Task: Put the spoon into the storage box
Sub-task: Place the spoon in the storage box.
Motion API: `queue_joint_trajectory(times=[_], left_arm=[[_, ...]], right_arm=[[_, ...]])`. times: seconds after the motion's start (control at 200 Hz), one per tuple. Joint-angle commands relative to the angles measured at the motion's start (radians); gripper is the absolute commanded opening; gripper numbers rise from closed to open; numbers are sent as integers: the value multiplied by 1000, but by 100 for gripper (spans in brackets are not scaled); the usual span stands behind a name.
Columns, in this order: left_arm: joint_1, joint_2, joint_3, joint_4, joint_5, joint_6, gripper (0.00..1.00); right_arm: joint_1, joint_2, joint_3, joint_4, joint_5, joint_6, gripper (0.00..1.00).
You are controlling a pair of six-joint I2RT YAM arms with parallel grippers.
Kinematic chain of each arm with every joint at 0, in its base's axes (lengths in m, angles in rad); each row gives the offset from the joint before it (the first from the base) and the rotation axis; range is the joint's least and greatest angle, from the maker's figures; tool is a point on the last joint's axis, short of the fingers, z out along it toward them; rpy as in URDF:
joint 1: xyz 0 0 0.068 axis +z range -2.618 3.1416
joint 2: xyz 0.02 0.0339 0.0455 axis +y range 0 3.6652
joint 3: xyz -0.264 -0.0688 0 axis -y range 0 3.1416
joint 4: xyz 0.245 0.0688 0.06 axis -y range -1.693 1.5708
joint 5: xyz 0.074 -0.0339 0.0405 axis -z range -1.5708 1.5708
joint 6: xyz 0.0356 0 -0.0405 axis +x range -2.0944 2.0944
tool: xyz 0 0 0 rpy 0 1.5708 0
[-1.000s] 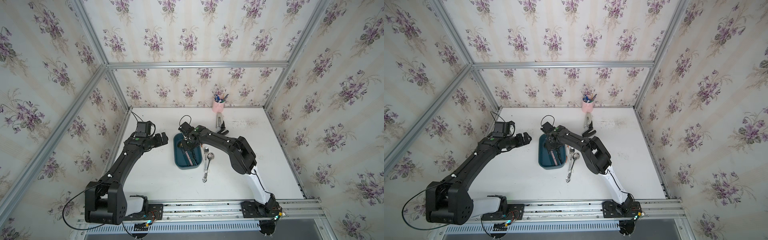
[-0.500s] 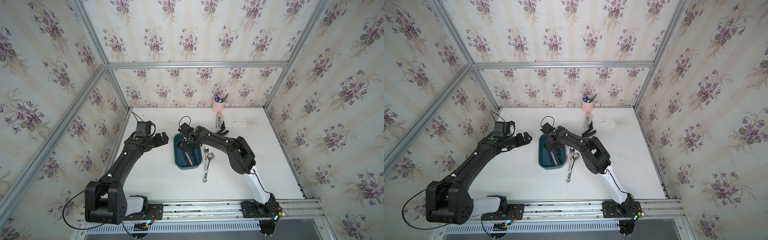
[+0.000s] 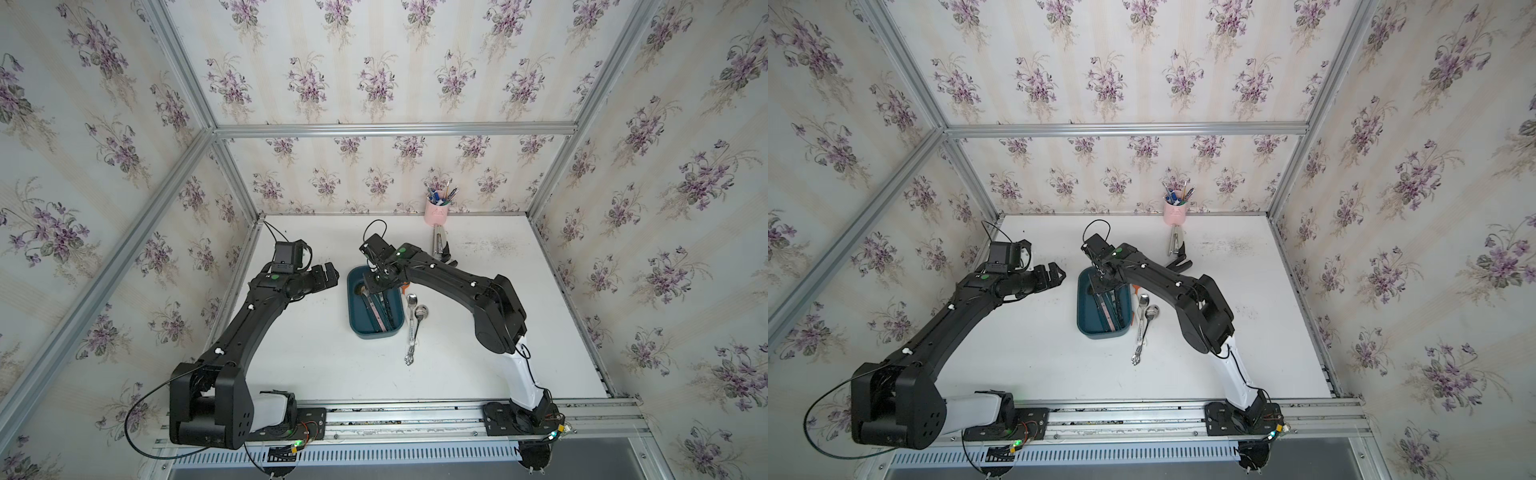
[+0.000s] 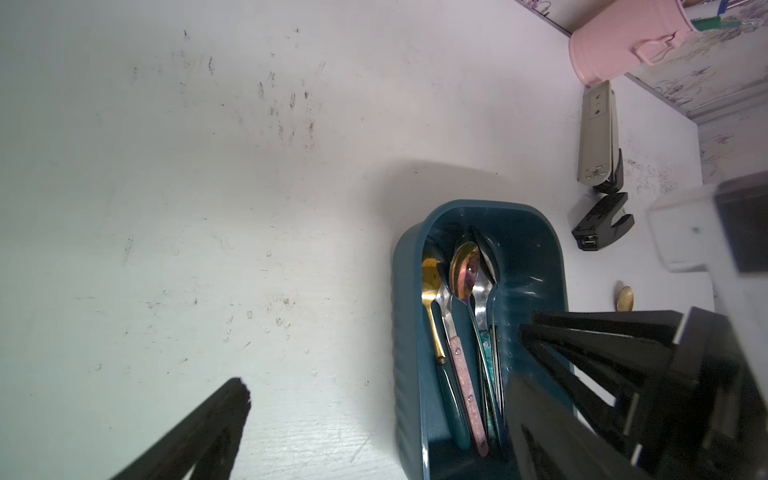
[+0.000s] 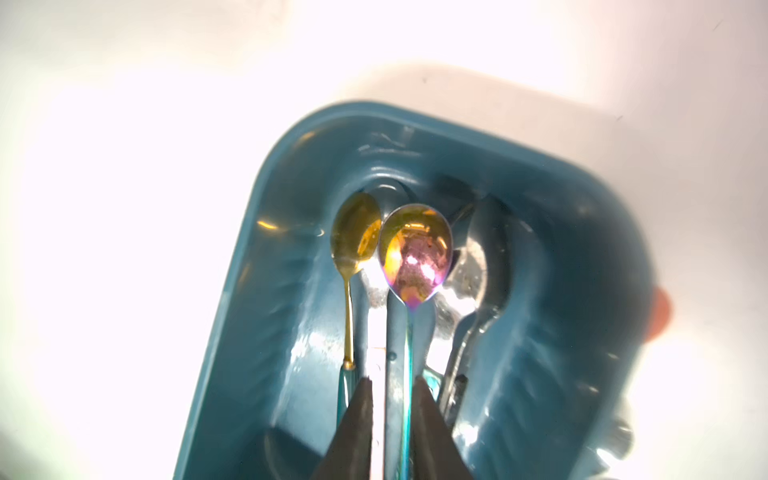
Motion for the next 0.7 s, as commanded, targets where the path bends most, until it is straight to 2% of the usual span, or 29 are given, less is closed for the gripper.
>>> queue_joint_trajectory(times=[0.0,0.21,0.34,0.5,0.694], left_arm=[[-26,3,19,8,-10,20,100],[-90,25,49,0,-45,43,100],[-105,47,56,3,-46,46,100],[-115,68,69,14,-39,43,100],[-122,77,84,3,-40,52,100]], right_arm=[[-40,-74,-61,4,10,-69,21],[-166,-264,-325,59,-13,-159,23],[-287,-375,-507,91,-6,-204,25],[-444,-417,-656,95,18,-237,26],[-533,-439,-740,102,38,-240,26]])
